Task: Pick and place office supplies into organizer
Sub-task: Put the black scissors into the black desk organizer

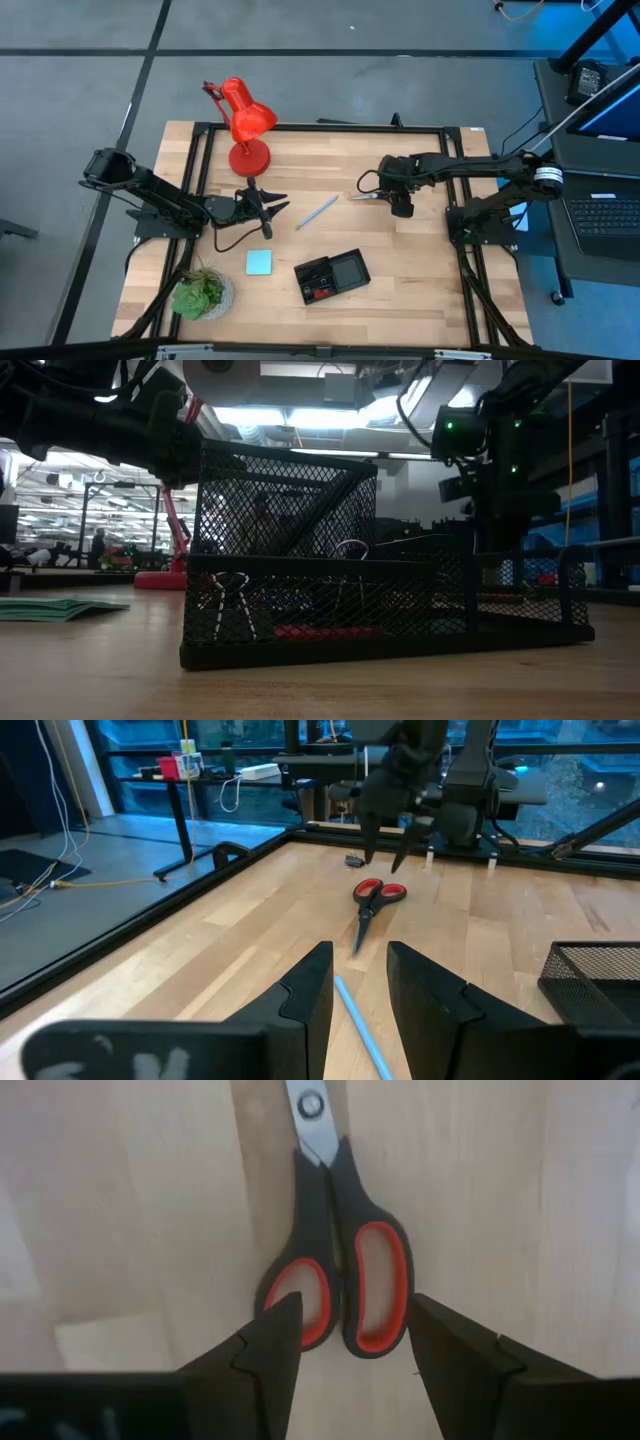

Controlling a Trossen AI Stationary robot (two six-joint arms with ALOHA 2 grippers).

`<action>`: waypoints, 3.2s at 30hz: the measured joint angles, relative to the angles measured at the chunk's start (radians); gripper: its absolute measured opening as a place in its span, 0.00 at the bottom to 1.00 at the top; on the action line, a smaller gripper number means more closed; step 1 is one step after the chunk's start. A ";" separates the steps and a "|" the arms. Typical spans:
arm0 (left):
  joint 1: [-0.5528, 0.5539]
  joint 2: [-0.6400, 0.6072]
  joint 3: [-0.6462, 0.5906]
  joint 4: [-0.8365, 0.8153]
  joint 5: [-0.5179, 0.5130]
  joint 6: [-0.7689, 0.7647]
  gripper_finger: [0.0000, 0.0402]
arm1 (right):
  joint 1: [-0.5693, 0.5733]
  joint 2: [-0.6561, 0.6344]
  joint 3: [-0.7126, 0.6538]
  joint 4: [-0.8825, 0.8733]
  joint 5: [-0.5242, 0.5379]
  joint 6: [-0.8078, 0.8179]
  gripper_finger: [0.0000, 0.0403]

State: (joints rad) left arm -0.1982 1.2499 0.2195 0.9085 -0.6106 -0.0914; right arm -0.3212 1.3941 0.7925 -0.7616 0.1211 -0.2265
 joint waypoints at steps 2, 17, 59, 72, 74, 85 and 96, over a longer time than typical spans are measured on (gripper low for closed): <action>0.000 0.000 0.000 0.000 0.000 0.000 0.23 | -0.009 0.019 0.000 0.000 0.000 -0.022 0.46; 0.000 0.000 0.000 -0.002 0.000 0.000 0.23 | -0.017 0.095 -0.001 0.020 -0.019 -0.198 0.38; 0.000 0.000 0.000 -0.022 0.000 0.000 0.23 | -0.051 0.269 0.006 0.064 -0.053 -0.043 0.24; 0.000 0.000 0.000 -0.022 0.000 -0.001 0.23 | -0.008 0.269 0.005 0.064 -0.016 -0.035 0.22; 0.000 0.000 0.000 -0.022 0.000 -0.001 0.23 | -0.008 0.269 0.005 0.063 -0.019 -0.036 0.20; 0.000 0.000 0.000 -0.022 0.000 -0.001 0.23 | -0.008 0.278 0.037 0.026 -0.031 -0.035 0.19; 0.000 0.000 0.000 -0.022 0.000 -0.001 0.23 | -0.007 0.287 0.104 0.030 -0.033 -0.039 0.19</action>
State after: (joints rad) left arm -0.1983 1.2503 0.2195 0.8864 -0.6102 -0.0924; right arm -0.3283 1.6809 0.8963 -0.7317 0.0884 -0.2658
